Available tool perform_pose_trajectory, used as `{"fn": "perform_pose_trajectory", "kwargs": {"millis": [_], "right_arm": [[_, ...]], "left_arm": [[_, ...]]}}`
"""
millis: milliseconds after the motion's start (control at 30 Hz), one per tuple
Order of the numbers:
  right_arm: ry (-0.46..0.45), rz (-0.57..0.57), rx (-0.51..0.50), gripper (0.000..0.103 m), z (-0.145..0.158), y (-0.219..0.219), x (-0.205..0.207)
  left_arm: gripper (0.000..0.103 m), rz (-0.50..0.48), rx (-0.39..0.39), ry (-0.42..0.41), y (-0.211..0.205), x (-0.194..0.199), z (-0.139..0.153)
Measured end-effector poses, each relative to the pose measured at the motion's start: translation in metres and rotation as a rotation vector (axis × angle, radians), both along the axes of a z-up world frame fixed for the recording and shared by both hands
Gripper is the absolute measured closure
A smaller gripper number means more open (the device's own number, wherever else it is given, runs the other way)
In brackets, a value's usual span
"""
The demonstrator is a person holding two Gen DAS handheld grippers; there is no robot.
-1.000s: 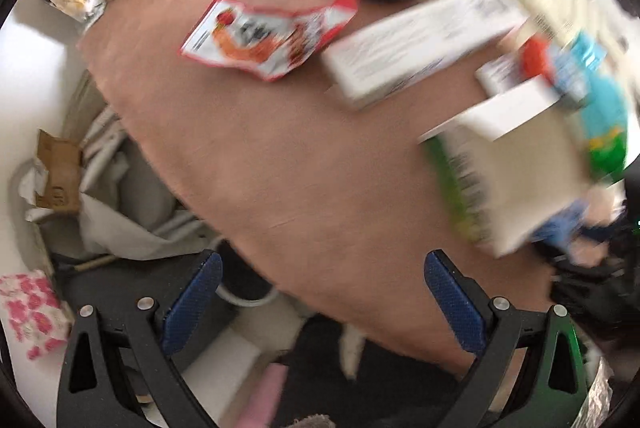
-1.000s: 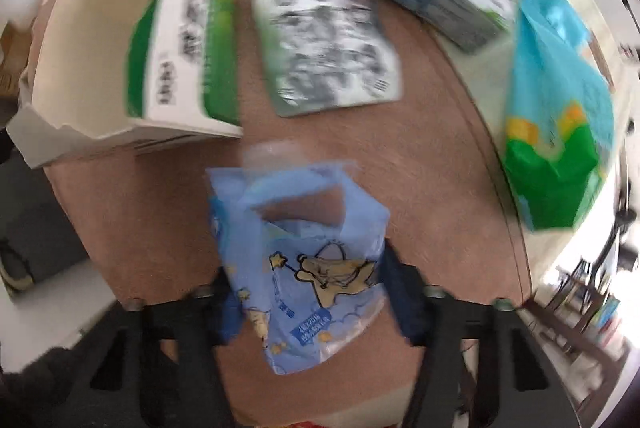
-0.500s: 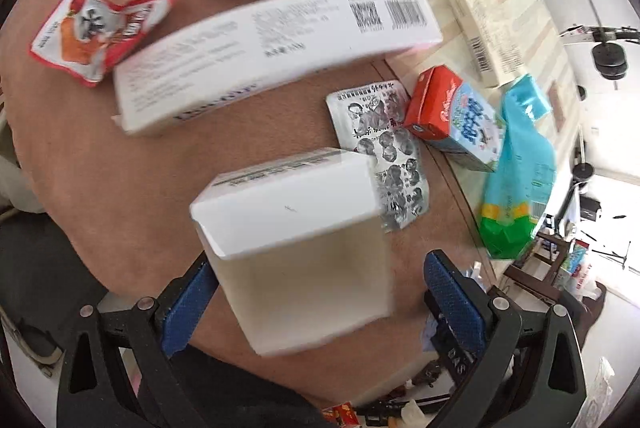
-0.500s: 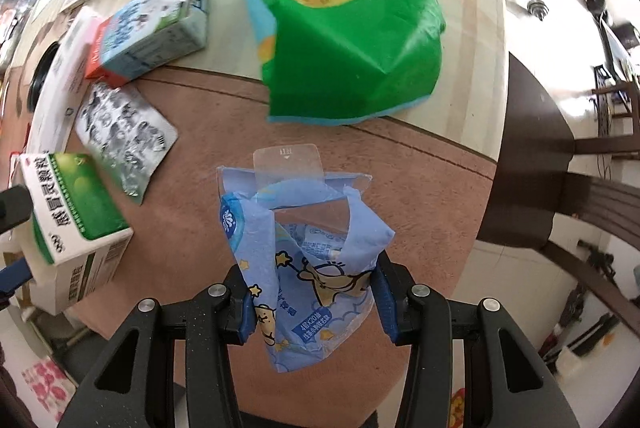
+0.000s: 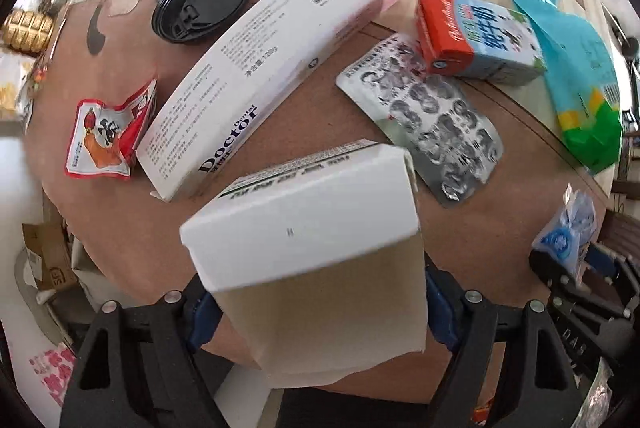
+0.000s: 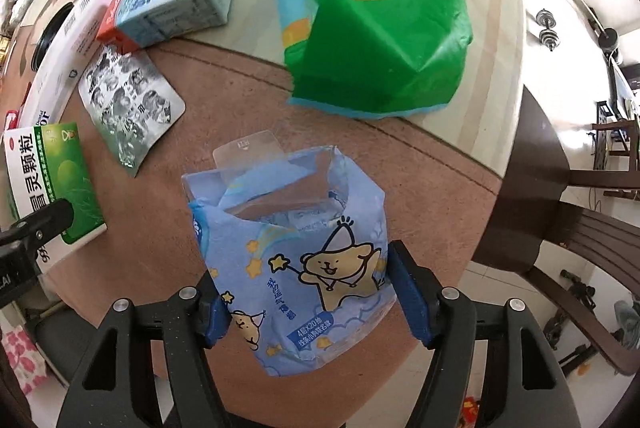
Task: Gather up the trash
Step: 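Carry both items to the white bin and open both tools to drop them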
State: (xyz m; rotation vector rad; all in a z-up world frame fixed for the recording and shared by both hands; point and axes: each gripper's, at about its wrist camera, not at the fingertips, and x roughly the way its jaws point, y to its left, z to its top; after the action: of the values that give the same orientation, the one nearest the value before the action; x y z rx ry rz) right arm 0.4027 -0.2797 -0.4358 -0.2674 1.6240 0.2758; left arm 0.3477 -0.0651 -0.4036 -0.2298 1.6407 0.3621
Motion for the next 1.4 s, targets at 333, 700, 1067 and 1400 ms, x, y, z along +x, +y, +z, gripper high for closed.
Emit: {"fn": "perform_pose_trajectory", "kwargs": {"millis": [333, 700, 1067, 1400], "right_arm": [[-0.126, 0.063, -0.005, 0.068, 0.034, 0.026, -0.02], [-0.272, 0.166, 0.037, 0.069, 0.092, 0.069, -0.032], [-0.302, 0.306, 0.115, 0.069, 0.138, 0.154, -0.092], [-0.089, 0.547, 0.22, 0.069, 0.089, 0.264, -0.249]], "left_arm": [[0.025, 0.012, 0.023, -0.081, 0.018, -0.024, 0.03], [0.025, 0.048, 0.097, -0.221, 0.05, -0.063, 0.094], [0.025, 0.25, 0.116, -0.315, 0.117, -0.181, 0.125], [0.025, 0.566, 0.091, -0.282, 0.195, -0.357, 0.072]]}}
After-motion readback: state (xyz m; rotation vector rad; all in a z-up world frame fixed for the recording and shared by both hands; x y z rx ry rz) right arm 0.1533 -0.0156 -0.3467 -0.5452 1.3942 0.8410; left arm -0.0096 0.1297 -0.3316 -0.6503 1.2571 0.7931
